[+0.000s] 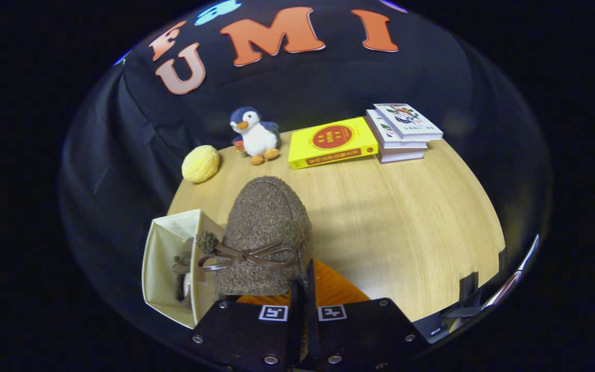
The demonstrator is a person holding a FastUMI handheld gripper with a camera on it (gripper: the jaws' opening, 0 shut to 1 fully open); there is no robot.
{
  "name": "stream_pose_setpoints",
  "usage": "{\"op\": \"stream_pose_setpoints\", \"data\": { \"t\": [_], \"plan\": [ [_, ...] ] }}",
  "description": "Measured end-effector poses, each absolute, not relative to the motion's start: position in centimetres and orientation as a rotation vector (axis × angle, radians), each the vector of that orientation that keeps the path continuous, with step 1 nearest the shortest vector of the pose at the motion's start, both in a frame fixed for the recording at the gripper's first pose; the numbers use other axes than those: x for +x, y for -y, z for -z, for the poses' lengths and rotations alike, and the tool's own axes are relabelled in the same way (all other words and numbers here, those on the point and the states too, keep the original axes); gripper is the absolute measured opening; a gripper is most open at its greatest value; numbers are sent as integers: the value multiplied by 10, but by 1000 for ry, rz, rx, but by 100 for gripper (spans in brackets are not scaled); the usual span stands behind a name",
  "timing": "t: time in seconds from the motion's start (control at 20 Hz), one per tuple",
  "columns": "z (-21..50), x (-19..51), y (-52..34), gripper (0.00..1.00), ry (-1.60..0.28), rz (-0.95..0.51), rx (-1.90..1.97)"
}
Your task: Open the storage box then place both shoes into the box .Put the left shoe in first, then the right shoe, with the right side of both shoes facing outward in a uniform manner.
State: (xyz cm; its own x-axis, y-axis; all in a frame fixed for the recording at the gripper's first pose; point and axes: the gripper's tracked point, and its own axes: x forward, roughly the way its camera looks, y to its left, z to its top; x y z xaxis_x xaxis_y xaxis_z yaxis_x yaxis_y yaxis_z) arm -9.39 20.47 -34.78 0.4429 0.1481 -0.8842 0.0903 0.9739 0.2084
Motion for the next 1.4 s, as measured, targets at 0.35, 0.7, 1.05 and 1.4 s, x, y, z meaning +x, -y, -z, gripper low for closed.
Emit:
{"op": "stream_pose_setpoints", "data": {
  "t": [0.35,0.7,1.05,1.4],
  "plan": [
    [335,-84,-310,7,-1123,-177,194],
    [360,-91,-387,7,-1170,-241,126],
    [409,-109,-406,15,-1254,-202,17],
    [380,-113,-404,48,-1213,-281,88]
  ]
}}
